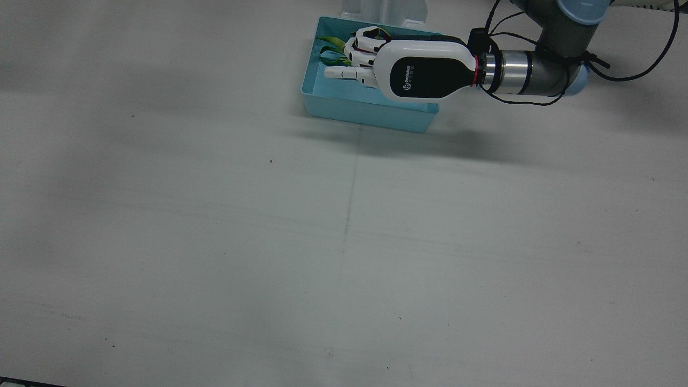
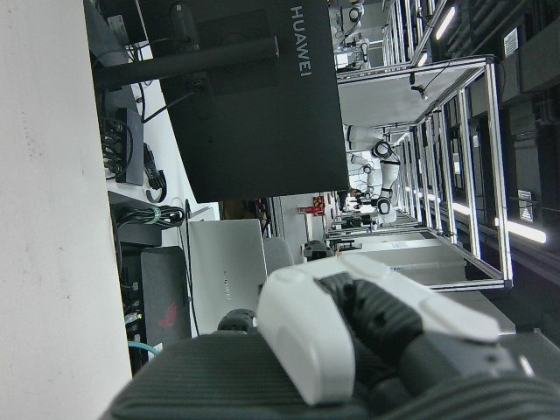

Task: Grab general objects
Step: 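Lower the dragon fruit into the tray and open the left hand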

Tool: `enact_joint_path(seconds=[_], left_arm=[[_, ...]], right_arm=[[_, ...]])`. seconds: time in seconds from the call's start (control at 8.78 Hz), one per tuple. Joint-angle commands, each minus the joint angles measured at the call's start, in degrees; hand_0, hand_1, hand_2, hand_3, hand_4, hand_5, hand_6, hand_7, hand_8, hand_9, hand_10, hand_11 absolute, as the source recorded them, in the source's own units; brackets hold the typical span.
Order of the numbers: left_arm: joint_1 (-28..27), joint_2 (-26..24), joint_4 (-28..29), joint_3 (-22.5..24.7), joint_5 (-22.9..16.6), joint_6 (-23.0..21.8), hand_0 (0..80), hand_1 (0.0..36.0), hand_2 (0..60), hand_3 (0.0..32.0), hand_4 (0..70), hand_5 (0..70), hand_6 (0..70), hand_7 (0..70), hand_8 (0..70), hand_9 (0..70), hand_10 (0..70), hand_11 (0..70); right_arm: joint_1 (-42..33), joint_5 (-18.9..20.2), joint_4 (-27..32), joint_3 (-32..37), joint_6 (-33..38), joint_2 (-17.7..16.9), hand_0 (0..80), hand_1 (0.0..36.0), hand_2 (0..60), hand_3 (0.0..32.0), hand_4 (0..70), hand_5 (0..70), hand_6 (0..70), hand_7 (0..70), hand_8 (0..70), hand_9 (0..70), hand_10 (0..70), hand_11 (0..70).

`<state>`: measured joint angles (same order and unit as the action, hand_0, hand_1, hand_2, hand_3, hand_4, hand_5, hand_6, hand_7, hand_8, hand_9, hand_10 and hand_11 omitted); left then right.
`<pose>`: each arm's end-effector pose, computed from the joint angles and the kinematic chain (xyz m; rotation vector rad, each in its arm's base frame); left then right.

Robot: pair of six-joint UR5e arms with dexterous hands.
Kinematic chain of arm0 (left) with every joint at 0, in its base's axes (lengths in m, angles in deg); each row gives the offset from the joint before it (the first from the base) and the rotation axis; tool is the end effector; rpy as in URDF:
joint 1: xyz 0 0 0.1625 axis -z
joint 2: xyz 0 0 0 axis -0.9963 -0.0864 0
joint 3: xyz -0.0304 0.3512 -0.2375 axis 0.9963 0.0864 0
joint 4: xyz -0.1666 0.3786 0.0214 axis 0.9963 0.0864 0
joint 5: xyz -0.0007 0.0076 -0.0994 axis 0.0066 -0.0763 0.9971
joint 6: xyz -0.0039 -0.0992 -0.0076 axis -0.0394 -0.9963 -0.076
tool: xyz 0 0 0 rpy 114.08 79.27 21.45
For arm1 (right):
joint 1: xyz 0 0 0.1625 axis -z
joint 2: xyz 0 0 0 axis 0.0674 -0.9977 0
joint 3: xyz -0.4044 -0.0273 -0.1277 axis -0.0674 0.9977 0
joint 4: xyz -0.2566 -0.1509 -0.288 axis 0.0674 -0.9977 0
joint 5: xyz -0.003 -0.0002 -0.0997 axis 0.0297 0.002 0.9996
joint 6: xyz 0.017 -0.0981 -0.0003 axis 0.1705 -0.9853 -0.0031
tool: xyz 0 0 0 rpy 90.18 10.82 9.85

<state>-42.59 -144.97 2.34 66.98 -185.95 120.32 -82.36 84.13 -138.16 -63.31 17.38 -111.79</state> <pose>0.3763 -0.4942 0.3512 -0.2641 2.2819 -0.6068 0.1035 -0.4520 0.7078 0.2131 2.0054 -2.3324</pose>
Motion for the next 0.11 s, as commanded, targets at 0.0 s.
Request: enact_joint_path(seconds=[0.0], left_arm=[[12.27, -1.67, 5.16, -13.24, 2.33, -0.09, 80.0, 36.0, 60.0, 0.0, 47.0, 70.0, 45.3, 70.0, 8.0, 15.4, 17.8, 30.9]], right_arm=[[0.0, 0.0, 0.0, 0.0, 0.0, 0.0, 0.0, 0.0, 0.0, 0.0, 0.0, 0.0, 0.0, 0.0, 0.0, 0.0, 0.0, 0.0]])
